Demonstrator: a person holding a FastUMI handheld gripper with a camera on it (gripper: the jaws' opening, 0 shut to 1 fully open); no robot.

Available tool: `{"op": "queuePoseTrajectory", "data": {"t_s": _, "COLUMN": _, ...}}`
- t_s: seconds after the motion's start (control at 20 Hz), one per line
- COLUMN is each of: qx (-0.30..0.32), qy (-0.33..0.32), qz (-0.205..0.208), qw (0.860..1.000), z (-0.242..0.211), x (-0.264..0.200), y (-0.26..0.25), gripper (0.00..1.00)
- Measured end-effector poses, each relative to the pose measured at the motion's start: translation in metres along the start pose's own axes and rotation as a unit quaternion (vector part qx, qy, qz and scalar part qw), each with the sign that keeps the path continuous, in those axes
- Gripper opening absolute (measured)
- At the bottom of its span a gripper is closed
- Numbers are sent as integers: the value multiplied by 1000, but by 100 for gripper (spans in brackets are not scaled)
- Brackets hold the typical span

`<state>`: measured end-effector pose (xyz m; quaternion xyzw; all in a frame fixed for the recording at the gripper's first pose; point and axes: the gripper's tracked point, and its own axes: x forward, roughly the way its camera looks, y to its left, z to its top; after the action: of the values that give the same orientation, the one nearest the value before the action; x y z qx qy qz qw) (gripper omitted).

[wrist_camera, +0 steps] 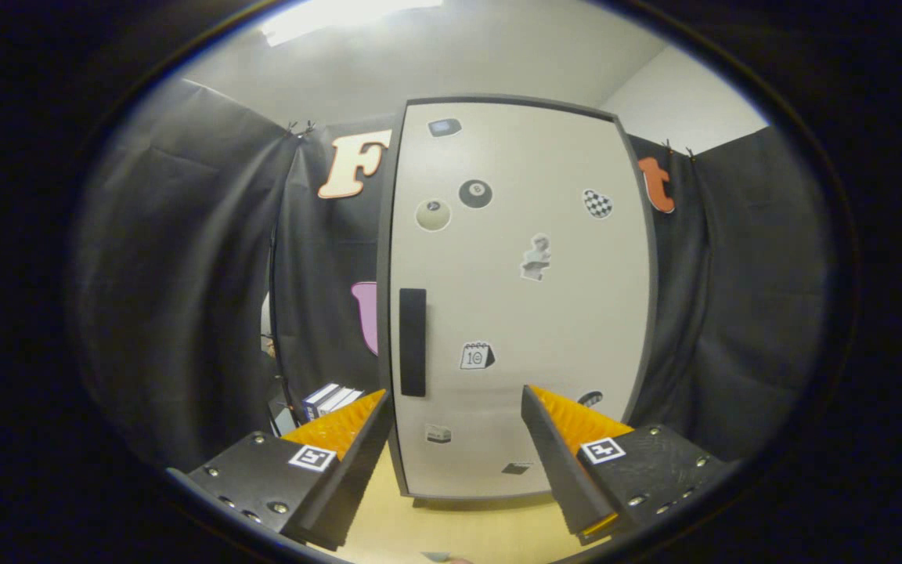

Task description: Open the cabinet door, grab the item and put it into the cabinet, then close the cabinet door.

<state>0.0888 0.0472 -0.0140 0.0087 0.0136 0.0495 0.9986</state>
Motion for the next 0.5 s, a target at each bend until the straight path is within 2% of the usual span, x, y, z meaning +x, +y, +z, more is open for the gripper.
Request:
{"op": "queuePoseTrajectory", "data": {"t_s": 0.25, "qx": 3, "qy": -7, "qz": 24, "qw": 1000, "z": 5, "x": 48, "y": 29, "gripper": 98}}
{"op": "queuePoseTrajectory", "data": {"t_s": 0.5, "qx": 6, "qy": -6, "qz": 28, "qw": 1000, "z": 1, "x": 92, "y": 43, "gripper": 98}}
